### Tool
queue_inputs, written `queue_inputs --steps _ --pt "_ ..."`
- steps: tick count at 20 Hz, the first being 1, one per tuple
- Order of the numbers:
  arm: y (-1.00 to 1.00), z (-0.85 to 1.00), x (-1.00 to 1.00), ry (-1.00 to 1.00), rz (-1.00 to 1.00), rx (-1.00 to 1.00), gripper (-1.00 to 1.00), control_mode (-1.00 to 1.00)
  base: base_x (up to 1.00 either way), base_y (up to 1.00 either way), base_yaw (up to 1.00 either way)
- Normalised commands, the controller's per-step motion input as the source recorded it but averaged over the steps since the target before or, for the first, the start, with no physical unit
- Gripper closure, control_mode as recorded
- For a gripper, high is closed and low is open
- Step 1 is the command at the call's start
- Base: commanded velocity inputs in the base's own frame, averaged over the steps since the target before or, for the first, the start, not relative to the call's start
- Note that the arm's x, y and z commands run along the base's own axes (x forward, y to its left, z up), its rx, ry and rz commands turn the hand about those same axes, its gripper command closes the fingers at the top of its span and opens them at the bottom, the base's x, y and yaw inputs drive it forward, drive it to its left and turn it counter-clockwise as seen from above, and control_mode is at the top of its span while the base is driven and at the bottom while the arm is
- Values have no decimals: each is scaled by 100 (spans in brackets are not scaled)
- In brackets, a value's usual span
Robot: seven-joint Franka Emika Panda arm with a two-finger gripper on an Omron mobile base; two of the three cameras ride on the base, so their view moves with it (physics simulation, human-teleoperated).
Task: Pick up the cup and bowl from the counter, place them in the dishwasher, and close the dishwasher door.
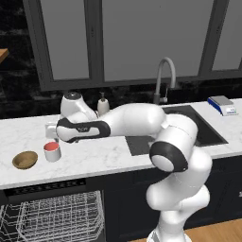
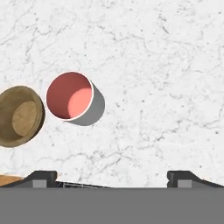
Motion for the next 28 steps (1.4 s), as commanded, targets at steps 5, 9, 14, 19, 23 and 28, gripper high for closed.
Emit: queue_inputs --steps 5,9,14,19,23,28 --pt "27 -31 26 0 0 0 -100 -100 0 0 0" --pt "24 -13 18 1 0 0 -100 -100 0 0 0" --pt "10 1 13 5 0 0 -100 -100 0 0 0" --pt "2 1 14 5 0 0 -100 -100 0 0 0" --pt "2 -5 31 1 0 0 -100 -100 0 0 0" --pt "1 -14 27 0 0 0 -100 -100 0 0 0"
